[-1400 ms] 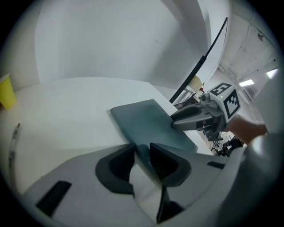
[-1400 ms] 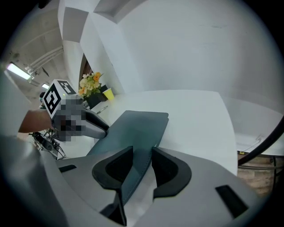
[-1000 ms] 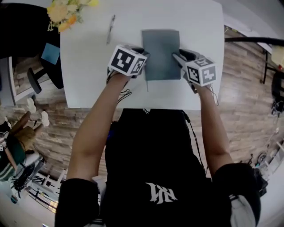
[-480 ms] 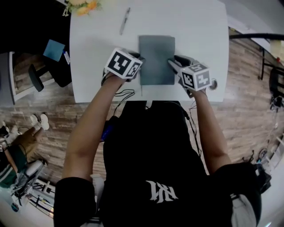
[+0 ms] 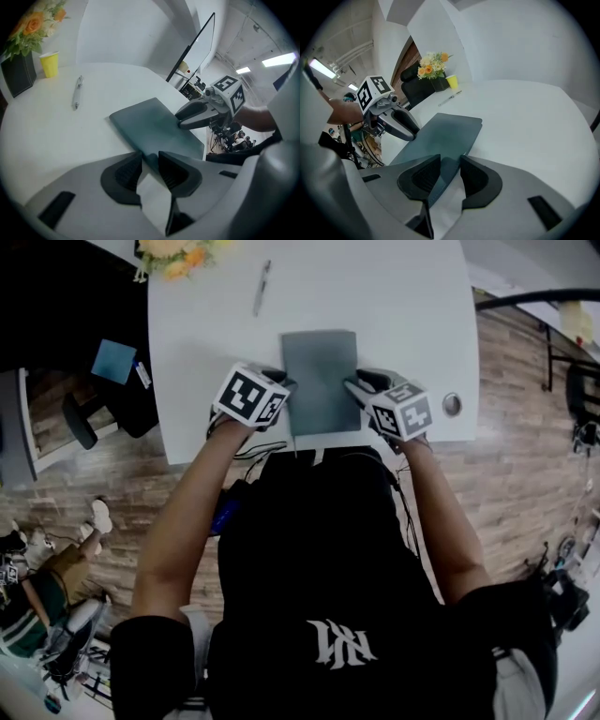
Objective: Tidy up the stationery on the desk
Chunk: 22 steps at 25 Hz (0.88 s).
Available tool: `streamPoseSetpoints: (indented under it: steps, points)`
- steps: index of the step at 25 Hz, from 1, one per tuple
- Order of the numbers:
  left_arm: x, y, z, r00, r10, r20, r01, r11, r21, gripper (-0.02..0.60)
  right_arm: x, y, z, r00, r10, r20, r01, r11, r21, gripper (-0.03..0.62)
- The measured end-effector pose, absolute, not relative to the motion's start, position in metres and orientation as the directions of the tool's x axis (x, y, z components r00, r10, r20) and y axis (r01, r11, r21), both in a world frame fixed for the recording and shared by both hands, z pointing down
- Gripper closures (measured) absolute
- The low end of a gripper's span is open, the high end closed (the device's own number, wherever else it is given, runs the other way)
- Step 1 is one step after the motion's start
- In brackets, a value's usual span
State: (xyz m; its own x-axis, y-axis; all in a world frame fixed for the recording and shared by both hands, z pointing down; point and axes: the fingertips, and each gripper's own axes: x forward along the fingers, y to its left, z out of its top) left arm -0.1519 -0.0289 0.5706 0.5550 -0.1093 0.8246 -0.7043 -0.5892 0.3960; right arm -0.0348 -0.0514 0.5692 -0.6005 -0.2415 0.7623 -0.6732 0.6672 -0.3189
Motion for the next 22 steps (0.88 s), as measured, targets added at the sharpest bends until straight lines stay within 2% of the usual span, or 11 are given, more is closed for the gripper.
streamPoseSetpoints:
  steps: [13,22]
  points:
    - [-0.16,0.009,0.574,0.542,-0.035,0.84,-0.666,-0.627,0.404,0.469,-0.044,-0.01,0.572,-0.599,-0.188,0.778,-0.651,0.68,-0.337,0.441]
    - [-0.161,0.011,0.575,0.554,-0.04,0.831,-0.667,-0.619,0.415,0.469,-0.045,-0.007,0.574,-0.605,-0.168,0.778,-0.628,0.702,-0.336,0.44]
